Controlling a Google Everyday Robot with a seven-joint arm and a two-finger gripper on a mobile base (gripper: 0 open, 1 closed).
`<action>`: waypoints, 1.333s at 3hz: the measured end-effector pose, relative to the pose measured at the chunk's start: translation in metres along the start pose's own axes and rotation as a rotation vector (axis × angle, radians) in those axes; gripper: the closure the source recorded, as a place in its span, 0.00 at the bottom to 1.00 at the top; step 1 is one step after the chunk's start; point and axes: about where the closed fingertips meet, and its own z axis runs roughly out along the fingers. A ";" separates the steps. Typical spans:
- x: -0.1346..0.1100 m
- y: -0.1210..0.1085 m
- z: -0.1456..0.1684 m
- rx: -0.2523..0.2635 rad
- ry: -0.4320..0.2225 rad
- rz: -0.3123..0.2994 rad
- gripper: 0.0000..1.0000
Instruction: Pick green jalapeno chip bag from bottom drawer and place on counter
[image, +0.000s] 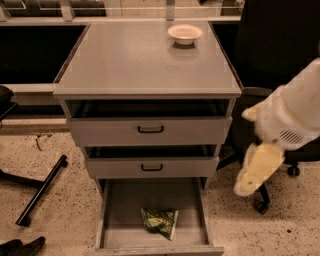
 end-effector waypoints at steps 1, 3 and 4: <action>0.006 0.040 0.079 -0.119 -0.092 0.049 0.00; 0.016 0.058 0.098 -0.161 -0.076 0.065 0.00; 0.012 0.061 0.137 -0.184 -0.123 0.077 0.00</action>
Offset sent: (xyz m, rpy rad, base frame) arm -0.0182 0.0260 -0.0697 0.1154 0.0769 0.0023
